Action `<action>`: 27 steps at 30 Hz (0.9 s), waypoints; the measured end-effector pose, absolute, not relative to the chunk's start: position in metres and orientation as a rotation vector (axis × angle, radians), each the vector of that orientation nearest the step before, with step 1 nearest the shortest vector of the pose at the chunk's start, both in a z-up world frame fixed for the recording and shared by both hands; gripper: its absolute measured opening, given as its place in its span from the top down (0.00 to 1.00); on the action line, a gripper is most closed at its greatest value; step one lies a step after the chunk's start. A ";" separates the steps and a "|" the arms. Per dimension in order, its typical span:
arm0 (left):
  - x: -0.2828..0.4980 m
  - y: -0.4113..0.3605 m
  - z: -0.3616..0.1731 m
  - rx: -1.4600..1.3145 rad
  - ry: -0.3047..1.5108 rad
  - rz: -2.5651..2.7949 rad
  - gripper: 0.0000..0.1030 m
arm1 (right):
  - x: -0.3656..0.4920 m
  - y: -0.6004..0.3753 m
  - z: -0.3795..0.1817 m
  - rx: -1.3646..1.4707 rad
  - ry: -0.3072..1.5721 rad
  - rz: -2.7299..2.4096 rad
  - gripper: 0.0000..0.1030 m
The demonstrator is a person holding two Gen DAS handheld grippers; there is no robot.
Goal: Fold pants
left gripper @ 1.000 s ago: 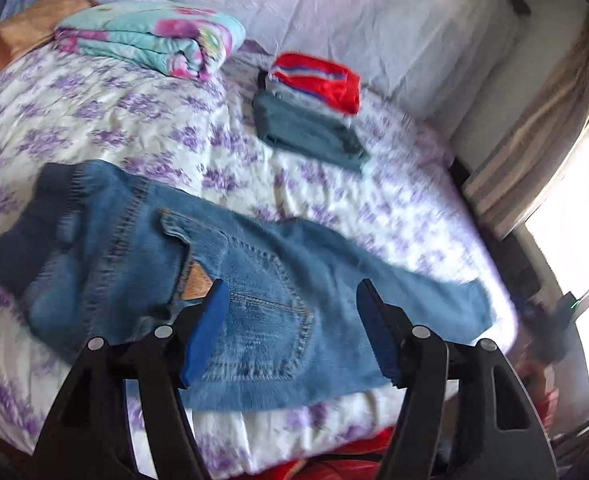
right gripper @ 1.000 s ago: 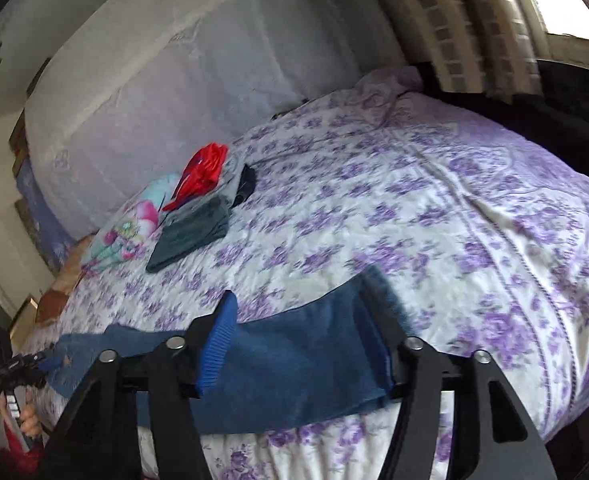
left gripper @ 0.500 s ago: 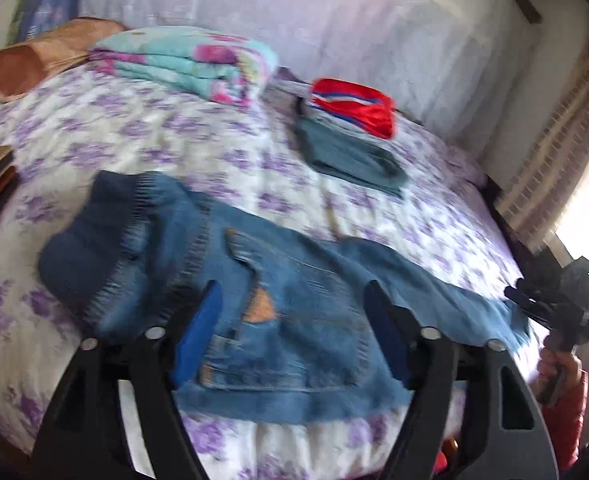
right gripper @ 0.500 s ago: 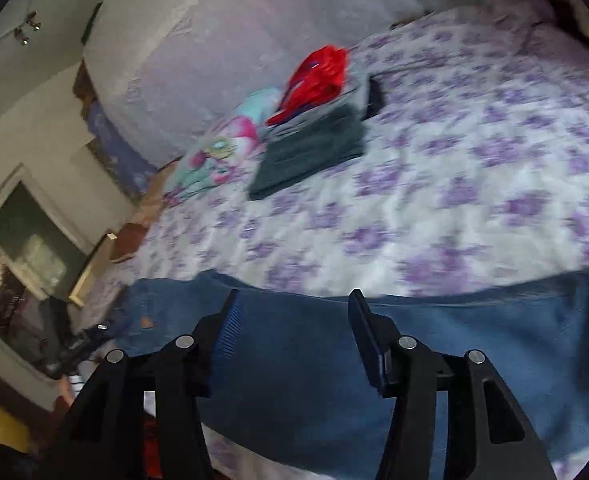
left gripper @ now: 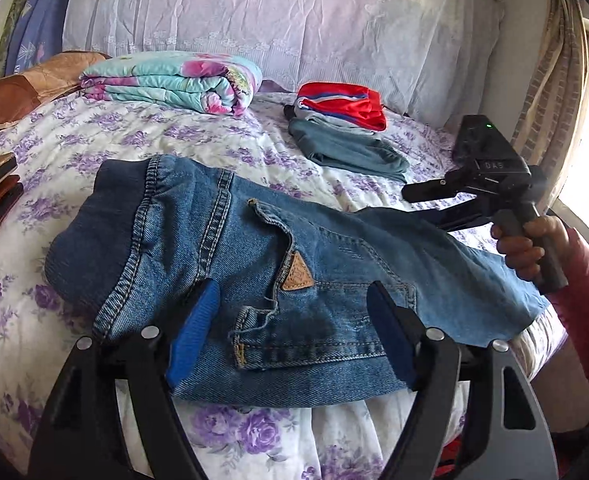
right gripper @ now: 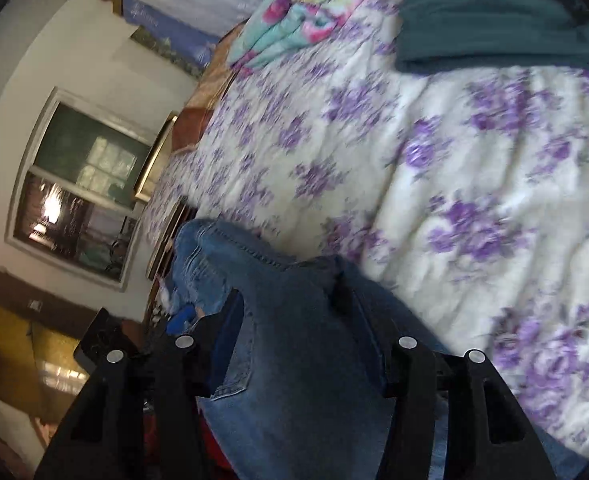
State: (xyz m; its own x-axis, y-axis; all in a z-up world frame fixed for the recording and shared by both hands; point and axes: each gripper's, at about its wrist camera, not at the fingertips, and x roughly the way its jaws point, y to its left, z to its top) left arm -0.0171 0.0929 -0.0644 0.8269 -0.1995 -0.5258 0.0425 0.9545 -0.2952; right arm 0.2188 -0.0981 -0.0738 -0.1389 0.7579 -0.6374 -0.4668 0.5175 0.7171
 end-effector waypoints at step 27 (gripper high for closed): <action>-0.015 0.080 -0.065 -0.236 0.607 -0.101 0.19 | 0.208 -0.114 -0.083 0.117 1.149 0.859 0.70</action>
State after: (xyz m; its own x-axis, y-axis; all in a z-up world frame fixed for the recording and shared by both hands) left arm -0.0149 0.0802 -0.0648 0.8176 -0.1631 -0.5522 0.0249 0.9682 -0.2490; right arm 0.2080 -0.1136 -0.0834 0.1366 0.6480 -0.7493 -0.5353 0.6848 0.4945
